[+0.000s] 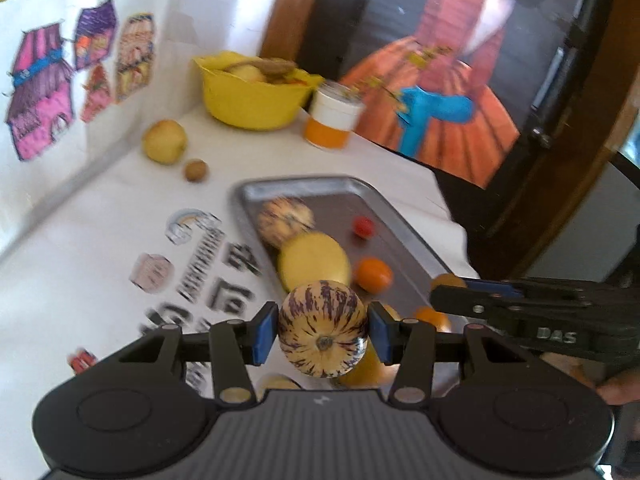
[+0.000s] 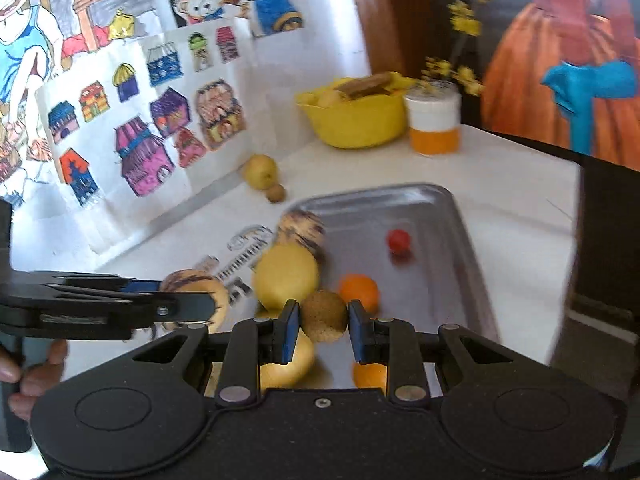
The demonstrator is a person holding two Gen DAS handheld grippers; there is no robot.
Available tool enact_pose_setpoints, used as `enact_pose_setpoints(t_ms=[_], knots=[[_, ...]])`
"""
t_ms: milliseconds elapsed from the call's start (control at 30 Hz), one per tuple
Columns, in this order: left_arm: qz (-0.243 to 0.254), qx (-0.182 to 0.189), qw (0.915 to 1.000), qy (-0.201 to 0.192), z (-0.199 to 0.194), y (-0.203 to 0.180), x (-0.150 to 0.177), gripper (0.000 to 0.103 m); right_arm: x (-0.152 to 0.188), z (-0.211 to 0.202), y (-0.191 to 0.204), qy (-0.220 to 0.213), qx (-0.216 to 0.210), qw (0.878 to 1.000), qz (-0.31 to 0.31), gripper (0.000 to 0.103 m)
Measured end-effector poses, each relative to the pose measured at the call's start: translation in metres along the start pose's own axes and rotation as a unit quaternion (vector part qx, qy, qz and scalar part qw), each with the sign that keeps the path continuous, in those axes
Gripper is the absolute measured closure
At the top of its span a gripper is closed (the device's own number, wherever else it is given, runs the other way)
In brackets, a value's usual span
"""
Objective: Organize fruits
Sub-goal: 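Carry the pepino with the left tool while the right tool carries the kiwi to the tray, then lower the pepino onto the tray and open the left tool while the right tool releases the kiwi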
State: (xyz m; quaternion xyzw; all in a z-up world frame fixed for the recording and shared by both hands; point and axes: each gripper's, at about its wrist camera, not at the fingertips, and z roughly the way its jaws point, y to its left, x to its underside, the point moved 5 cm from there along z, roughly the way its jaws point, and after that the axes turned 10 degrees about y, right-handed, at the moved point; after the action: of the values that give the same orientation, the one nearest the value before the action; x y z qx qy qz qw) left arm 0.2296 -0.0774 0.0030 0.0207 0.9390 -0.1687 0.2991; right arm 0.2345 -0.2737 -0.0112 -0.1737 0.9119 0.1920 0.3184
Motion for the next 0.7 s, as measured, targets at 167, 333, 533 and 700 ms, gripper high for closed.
enact_pose_setpoints(t_ms=[167,333,533,700], knots=[[0.013,0.016,0.9998,0.004,-0.003,-0.023,0.015,0.051,0.03,-0.006,-0.012,0.001,0.018,1.0,0.025,0.075],[0.027,0.025,0.9993,0.011,-0.003,-0.044,0.027,0.051,0.053,-0.006,-0.019,-0.004,0.02,0.998,0.052,0.075],[0.036,0.023,0.9988,0.022,0.004,-0.06,0.034,0.051,0.064,-0.007,-0.024,-0.013,0.004,0.997,0.08,0.075],[0.038,0.036,0.9979,0.038,0.014,-0.067,0.037,0.051,0.069,-0.007,-0.029,-0.015,0.002,0.996,0.092,0.075]])
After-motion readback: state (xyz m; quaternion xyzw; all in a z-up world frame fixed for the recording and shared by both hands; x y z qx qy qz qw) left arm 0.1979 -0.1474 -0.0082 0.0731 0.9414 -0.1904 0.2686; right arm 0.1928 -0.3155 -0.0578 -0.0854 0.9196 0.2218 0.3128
